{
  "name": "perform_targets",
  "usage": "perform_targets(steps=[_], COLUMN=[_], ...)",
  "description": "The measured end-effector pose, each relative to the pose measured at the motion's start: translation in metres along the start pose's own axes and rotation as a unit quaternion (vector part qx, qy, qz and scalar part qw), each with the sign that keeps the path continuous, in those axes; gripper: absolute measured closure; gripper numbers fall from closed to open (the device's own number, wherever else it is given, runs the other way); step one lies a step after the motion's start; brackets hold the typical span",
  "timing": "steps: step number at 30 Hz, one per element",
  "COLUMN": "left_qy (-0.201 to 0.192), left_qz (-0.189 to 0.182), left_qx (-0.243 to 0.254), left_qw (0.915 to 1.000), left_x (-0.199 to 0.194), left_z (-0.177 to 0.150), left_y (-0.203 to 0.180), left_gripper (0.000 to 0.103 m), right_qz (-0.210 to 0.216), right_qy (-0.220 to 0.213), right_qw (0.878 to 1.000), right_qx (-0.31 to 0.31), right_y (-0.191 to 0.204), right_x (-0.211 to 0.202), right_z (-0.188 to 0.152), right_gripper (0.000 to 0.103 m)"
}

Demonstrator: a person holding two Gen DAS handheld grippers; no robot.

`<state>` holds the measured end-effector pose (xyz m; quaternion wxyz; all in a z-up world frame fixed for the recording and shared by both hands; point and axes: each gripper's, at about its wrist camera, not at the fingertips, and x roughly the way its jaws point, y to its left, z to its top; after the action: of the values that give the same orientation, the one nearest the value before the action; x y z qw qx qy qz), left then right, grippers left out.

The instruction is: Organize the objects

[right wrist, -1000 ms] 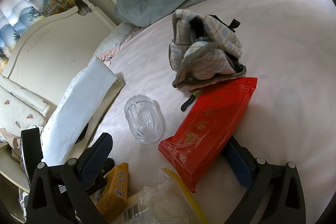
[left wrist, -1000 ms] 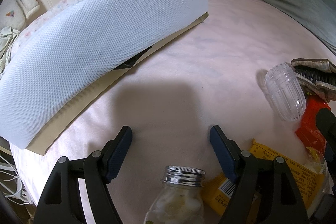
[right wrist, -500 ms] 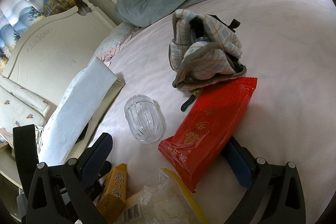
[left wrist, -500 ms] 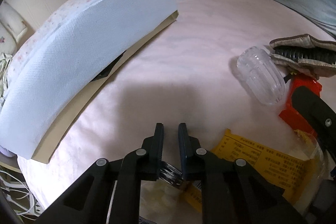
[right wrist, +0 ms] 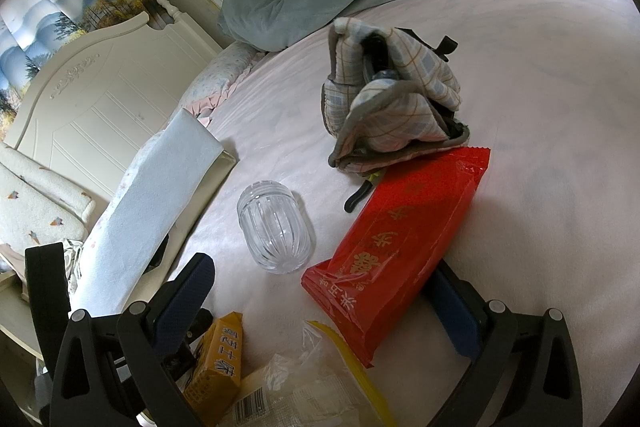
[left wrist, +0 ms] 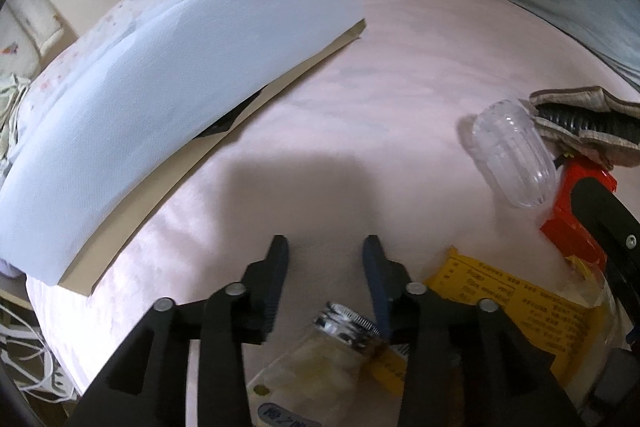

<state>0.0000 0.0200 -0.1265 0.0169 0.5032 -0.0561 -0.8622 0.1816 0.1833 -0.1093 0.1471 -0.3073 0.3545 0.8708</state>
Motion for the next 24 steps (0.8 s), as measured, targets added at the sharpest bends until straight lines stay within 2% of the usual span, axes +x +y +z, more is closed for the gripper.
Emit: perform_targets(steps=[9,13,24], left_qy=[0.001,0.001,-0.022], left_qz=[0.010,0.014,0.026], left_qx=[0.004,0.016,0.027], left_qw=[0.9999,0.9998,0.9991], left_x=[-0.009,-0.014,-0.036], left_z=[-0.007,-0.009,-0.019], left_y=[-0.005,-0.006,-0.002], left_gripper=[0.059,0.062,0.062], right_qz=[0.002,0.004,0.007], right_qy=[0.002,0.002,0.004], right_qw=[1.000,1.000,1.000], right_qx=[-0.002,-0.003,-0.005], right_y=[0.000,0.000,0.002], right_x=[0.002,0.002,0.006], right_z=[0.000,0.001,0.001], right_gripper=[0.000,0.000,0.000])
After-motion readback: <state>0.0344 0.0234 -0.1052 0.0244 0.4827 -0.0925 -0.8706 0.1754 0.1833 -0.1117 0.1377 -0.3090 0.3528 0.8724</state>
